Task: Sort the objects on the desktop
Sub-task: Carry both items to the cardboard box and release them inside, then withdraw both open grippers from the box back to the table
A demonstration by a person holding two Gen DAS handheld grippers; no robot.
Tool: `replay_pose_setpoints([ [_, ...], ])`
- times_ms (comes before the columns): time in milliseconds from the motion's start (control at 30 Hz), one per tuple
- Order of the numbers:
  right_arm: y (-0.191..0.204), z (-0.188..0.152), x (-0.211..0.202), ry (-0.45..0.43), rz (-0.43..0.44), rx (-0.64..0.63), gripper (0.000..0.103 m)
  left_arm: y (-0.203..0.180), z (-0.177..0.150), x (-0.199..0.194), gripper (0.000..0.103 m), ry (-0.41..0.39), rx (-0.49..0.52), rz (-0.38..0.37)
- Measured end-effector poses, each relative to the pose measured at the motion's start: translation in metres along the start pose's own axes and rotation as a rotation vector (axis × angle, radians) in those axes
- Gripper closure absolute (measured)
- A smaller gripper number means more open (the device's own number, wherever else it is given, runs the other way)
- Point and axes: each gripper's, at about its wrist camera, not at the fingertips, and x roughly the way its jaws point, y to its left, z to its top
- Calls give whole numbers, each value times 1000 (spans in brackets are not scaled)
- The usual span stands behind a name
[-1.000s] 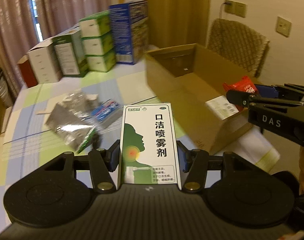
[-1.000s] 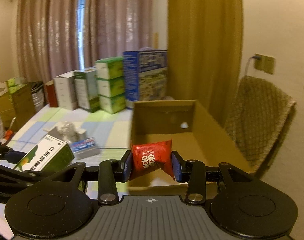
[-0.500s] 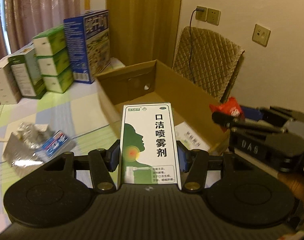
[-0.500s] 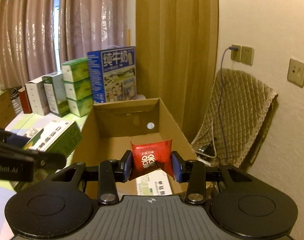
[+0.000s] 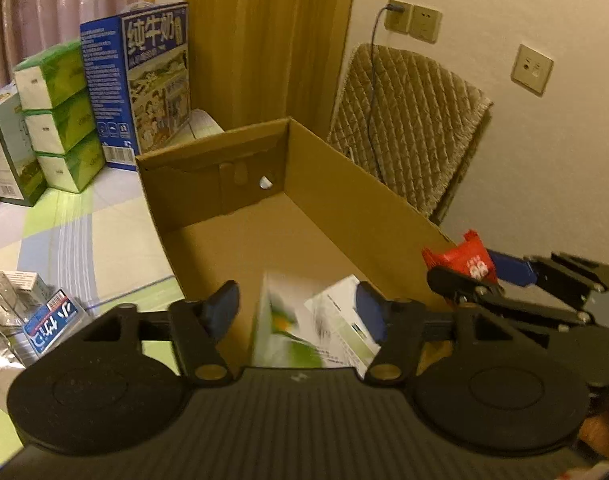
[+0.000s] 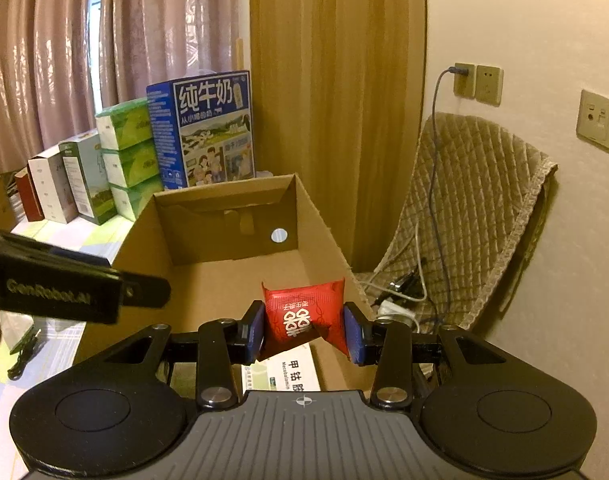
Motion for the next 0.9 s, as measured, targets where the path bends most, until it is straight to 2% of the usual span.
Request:
replay_pose_setpoints([
  [233, 8, 2, 10, 8, 31, -13, 63, 20, -1, -16, 39, -35, -23, 41],
  [300, 10, 3, 13, 11, 58, -7, 47, 29, -5, -23, 39, -39, -48, 53],
  [367, 11, 3, 12, 1, 55, 3, 41, 35, -11, -31, 39, -41, -62, 68],
  [533, 16, -1, -1, -3, 52, 18, 38, 51, -30, -53, 38, -44, -106, 98],
  [900, 70, -24, -60, -63, 152, -9, 13, 100, -89, -112, 29, -24, -198, 209],
])
